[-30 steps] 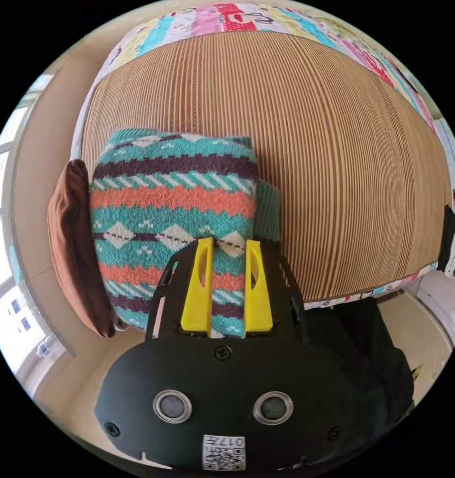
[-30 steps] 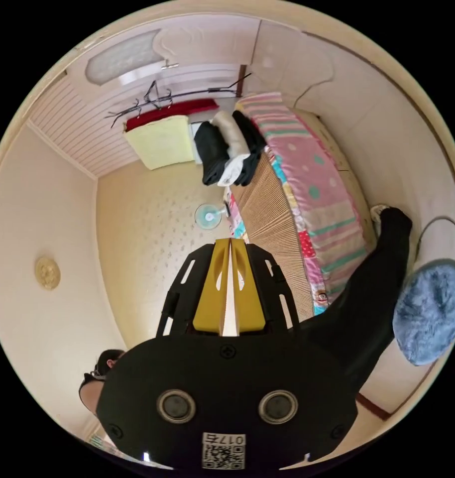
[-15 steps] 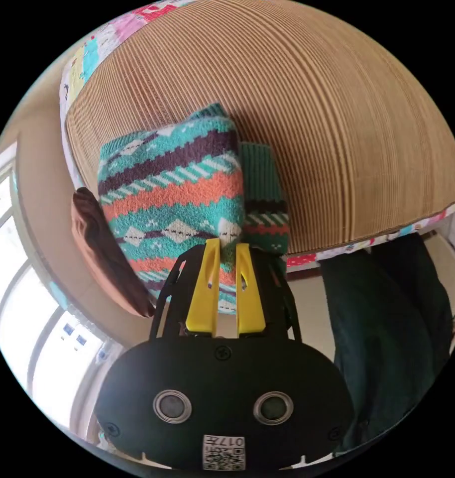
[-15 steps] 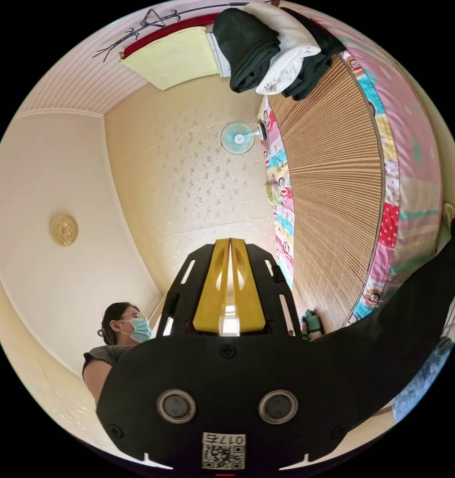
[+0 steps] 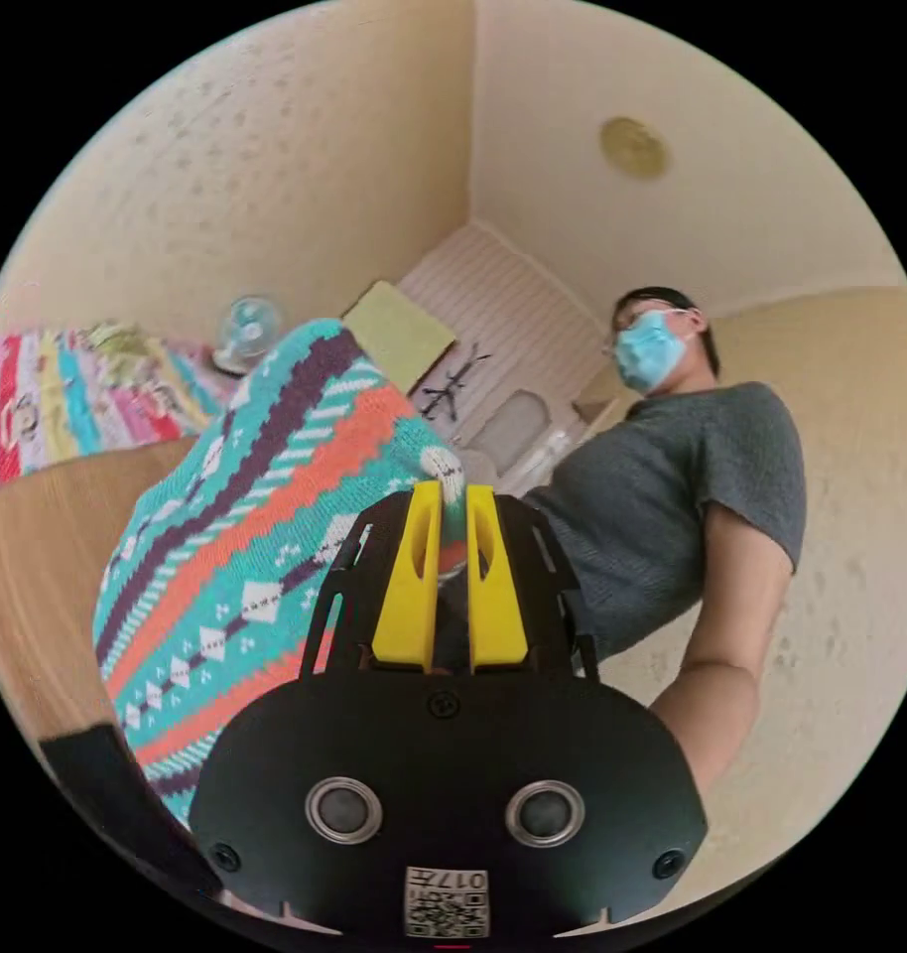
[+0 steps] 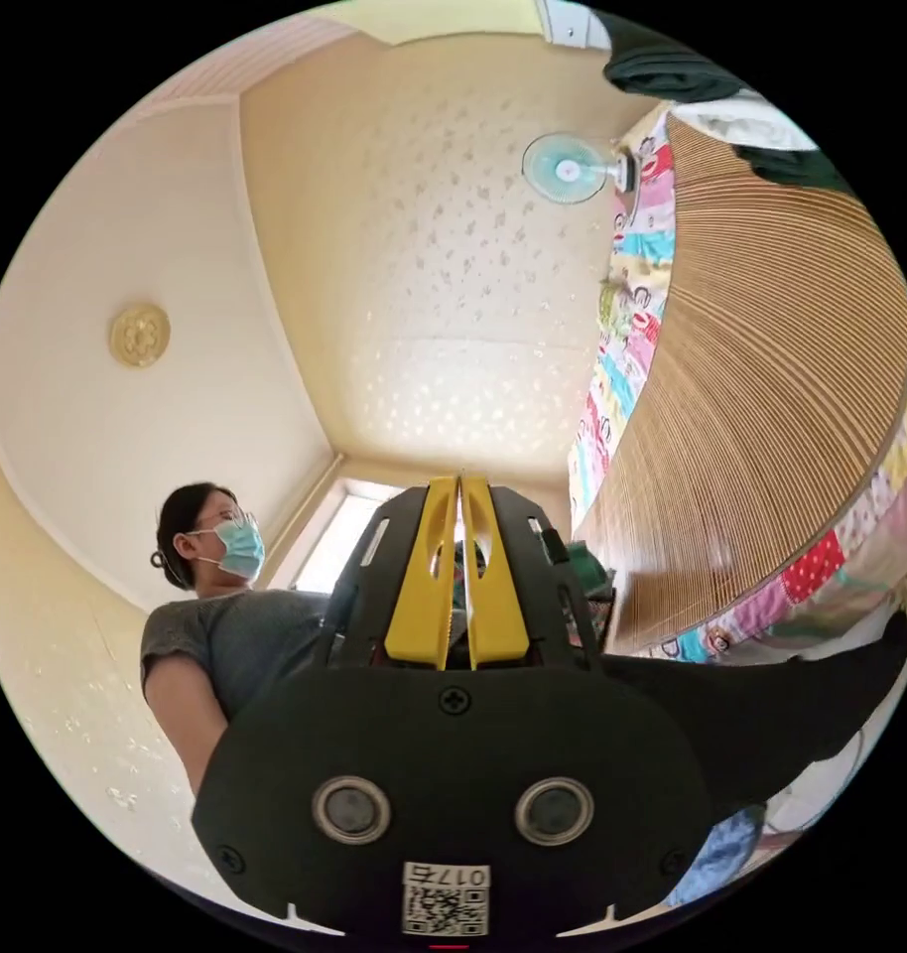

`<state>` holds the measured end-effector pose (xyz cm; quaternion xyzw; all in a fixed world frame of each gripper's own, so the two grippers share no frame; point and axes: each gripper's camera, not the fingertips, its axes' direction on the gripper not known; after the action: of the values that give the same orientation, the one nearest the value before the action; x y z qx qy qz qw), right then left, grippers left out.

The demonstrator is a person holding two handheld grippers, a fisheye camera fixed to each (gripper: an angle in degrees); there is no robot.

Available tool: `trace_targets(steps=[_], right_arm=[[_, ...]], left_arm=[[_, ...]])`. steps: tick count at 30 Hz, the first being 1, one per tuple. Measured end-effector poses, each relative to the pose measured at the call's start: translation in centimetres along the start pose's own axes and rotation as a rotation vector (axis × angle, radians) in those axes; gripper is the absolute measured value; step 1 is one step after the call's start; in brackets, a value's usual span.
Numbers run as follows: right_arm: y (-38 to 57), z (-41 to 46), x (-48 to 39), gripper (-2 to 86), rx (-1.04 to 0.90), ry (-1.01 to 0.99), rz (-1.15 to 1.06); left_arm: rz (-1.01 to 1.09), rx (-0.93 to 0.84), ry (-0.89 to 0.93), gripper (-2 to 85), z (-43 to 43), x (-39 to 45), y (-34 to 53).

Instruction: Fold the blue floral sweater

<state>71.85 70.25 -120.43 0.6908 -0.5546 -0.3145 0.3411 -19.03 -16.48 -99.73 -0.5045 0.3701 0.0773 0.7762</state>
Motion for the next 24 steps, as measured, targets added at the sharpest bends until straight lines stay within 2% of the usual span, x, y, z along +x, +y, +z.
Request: trace_targets(steps=[1, 3, 5, 7, 9, 11, 14, 15, 16, 17, 18, 19, 20, 21, 22, 23, 24], right_arm=[[-0.4, 1.8, 0.0, 1.6, -0.055, 0.003, -0.031], [-0.9, 5.0, -0.3, 2.6, -0.137, -0.008, -0.097], [-1.0, 8.4, -1.0, 5.3, -0.21, -0.026, -0.169], [-0.9, 13.5, -2.5, 12.4, -0.285, -0.05, -0.281], [-0.4, 17.5, -4.2, 18.6, -0.347, -0.046, -0.374], [0.7, 21.5, -6.0, 22.9, -0.389, 0.035, -0.477], [3.9, 28.3, -7.9, 24.0, -0.522, 0.209, -0.668], [5.4, 31.1, -7.5, 22.4, -0.654, 0.211, -0.726], [6.8, 33.4, -6.5, 19.4, -0.812, 0.112, -0.731], [7.4, 34.2, -5.9, 15.4, -0.885, 0.024, -0.722], [8.4, 34.9, -5.1, 7.3, -0.928, -0.144, -0.715], [9.2, 34.8, -4.5, 6.9, -0.841, -0.124, -0.717], [9.5, 34.4, -4.3, 6.7, -0.78, -0.09, -0.719], [9.8, 33.7, -3.9, 6.5, -0.682, -0.036, -0.704], [10.1, 33.3, -3.8, 6.3, -0.62, 0.042, -0.69], [10.3, 33.3, -3.9, 6.3, -0.602, 0.106, -0.69], [11.0, 33.6, -4.3, 6.2, -0.572, 0.235, -0.698]], left_arm=[[0.064, 0.0, 0.064, 4.3, 1.1, 0.3, -0.5], [0.299, 0.022, 0.32, 4.0, 5.6, 1.0, -2.6], [0.425, 0.039, 0.496, 3.8, 9.3, 0.8, -3.9], [0.488, 0.038, 0.691, 3.5, 13.3, -0.1, -4.8], [0.459, 0.121, 0.88, 2.6, 18.0, -2.0, -4.8], [0.365, 0.09, 1.009, 2.1, 22.4, -3.1, -4.5], [0.226, 0.002, 1.129, 1.8, 28.9, -3.3, -2.7], [0.181, -0.023, 1.151, 1.8, 30.4, -3.5, -1.8], [0.168, -0.025, 1.152, 1.8, 30.7, -3.6, -1.4], [0.158, -0.006, 1.112, 1.9, 30.6, -3.9, -0.6], [0.148, 0.021, 1.039, 2.2, 29.7, -4.2, 0.0], [0.128, 0.025, 0.985, 2.4, 29.3, -4.5, 0.4], [0.047, 0.013, 0.848, 2.9, 28.5, -5.3, 1.0], [-0.11, -0.016, 0.714, 3.4, 28.0, -6.7, 1.8], [-0.212, -0.033, 0.657, 3.7, 27.8, -7.6, 2.4], [-0.399, -0.048, 0.54, 4.0, 27.3, -9.3, 4.0], [-0.497, -0.043, 0.382, 4.0, 26.3, -10.0, 5.4]])
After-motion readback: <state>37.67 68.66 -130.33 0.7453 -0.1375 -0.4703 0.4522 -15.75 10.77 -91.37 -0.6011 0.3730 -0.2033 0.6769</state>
